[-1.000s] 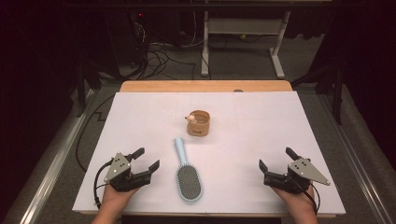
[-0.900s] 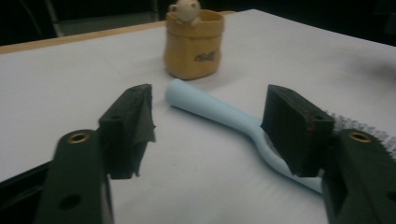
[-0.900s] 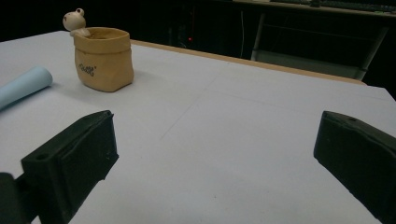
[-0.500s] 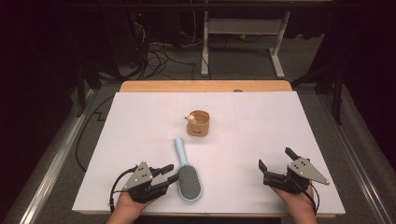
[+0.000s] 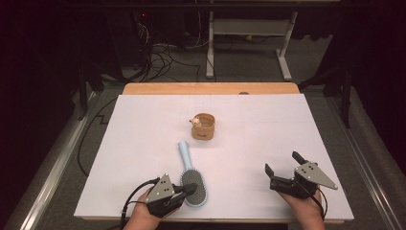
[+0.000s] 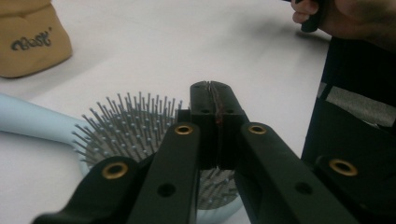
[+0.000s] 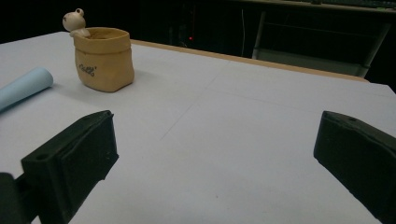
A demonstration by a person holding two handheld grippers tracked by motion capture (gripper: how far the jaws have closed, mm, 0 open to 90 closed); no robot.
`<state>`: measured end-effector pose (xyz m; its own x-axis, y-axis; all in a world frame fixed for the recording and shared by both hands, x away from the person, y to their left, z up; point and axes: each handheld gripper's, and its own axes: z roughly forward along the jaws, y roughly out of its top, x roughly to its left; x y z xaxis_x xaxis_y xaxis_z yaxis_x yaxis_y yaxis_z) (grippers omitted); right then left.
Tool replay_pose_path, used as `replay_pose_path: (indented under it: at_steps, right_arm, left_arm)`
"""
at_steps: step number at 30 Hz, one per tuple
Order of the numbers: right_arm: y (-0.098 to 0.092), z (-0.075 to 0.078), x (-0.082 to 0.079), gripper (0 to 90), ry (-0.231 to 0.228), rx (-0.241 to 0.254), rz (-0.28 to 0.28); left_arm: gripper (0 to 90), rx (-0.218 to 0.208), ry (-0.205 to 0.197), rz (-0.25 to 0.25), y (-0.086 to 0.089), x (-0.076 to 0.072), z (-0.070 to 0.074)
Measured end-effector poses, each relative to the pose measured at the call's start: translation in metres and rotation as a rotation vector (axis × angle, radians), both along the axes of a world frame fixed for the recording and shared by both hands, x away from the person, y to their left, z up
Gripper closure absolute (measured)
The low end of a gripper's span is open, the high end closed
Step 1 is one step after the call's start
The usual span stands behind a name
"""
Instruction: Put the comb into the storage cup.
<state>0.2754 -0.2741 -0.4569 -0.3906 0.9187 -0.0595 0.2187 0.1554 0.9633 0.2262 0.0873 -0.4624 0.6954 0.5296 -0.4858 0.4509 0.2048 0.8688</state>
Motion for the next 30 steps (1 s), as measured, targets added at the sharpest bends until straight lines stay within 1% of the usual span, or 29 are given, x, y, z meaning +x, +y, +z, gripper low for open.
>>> replay_pose_path:
  at_steps: [2,4,5,6,7,8,10,13,14,17,18,22,24,25,30]
  right_arm:
    - [0.0,0.0,0.0,0.1,0.001,0.003,-0.001]
    - [0.0,0.0,0.0,0.1,0.003,0.003,-0.001]
    - [0.0,0.0,0.0,0.1,0.004,0.004,-0.002]
    - [0.0,-0.001,0.001,0.1,0.004,0.003,-0.001]
    - [0.0,-0.001,0.001,0.1,0.004,0.004,0.0]
    - [0.0,-0.001,0.001,0.0,0.006,0.004,0.0]
    - [0.0,0.0,0.001,0.0,0.005,0.006,-0.001]
    - [0.0,-0.001,0.001,0.1,0.007,0.007,-0.001]
    - [-0.001,-0.001,0.001,0.1,0.008,0.008,-0.001]
    - [-0.001,-0.001,0.001,0.1,0.009,0.011,-0.002]
    - [-0.001,-0.001,0.001,0.1,0.009,0.013,-0.003]
    - [-0.002,0.0,0.001,0.1,0.007,0.015,-0.005]
    - [-0.002,0.0,0.001,0.1,0.007,0.015,-0.007]
    - [-0.002,0.0,0.0,0.1,0.007,0.015,-0.007]
    - [-0.002,0.0,0.0,0.1,0.007,0.015,-0.008]
  left_arm:
    - [89.6,0.003,0.018,-0.025,-0.002,-0.001,0.0]
    - [89.7,0.008,0.038,-0.036,-0.005,-0.003,0.0]
    - [89.7,0.017,0.046,-0.04,-0.008,-0.005,-0.001]
    - [89.7,0.046,0.042,-0.041,-0.012,-0.006,-0.004]
    - [89.7,0.088,0.029,-0.043,-0.016,-0.008,-0.006]
    - [89.7,0.108,0.023,-0.043,-0.018,-0.008,-0.008]
    - [89.7,0.105,0.042,-0.043,-0.019,-0.008,-0.007]
    - [89.8,0.113,0.049,-0.044,-0.018,-0.007,-0.007]
    - [89.8,0.121,0.049,-0.042,-0.017,-0.006,-0.006]
    - [89.8,0.125,0.051,-0.036,-0.016,-0.006,-0.006]
    - [89.8,0.136,0.053,-0.034,-0.014,-0.005,-0.005]
    - [89.8,0.143,0.055,-0.03,-0.01,-0.005,-0.004]
    - [89.8,0.147,0.054,-0.029,-0.009,-0.006,-0.004]
    - [89.9,0.155,0.048,-0.028,-0.007,-0.006,-0.003]
    - [89.9,0.163,0.045,-0.023,-0.003,-0.007,-0.003]
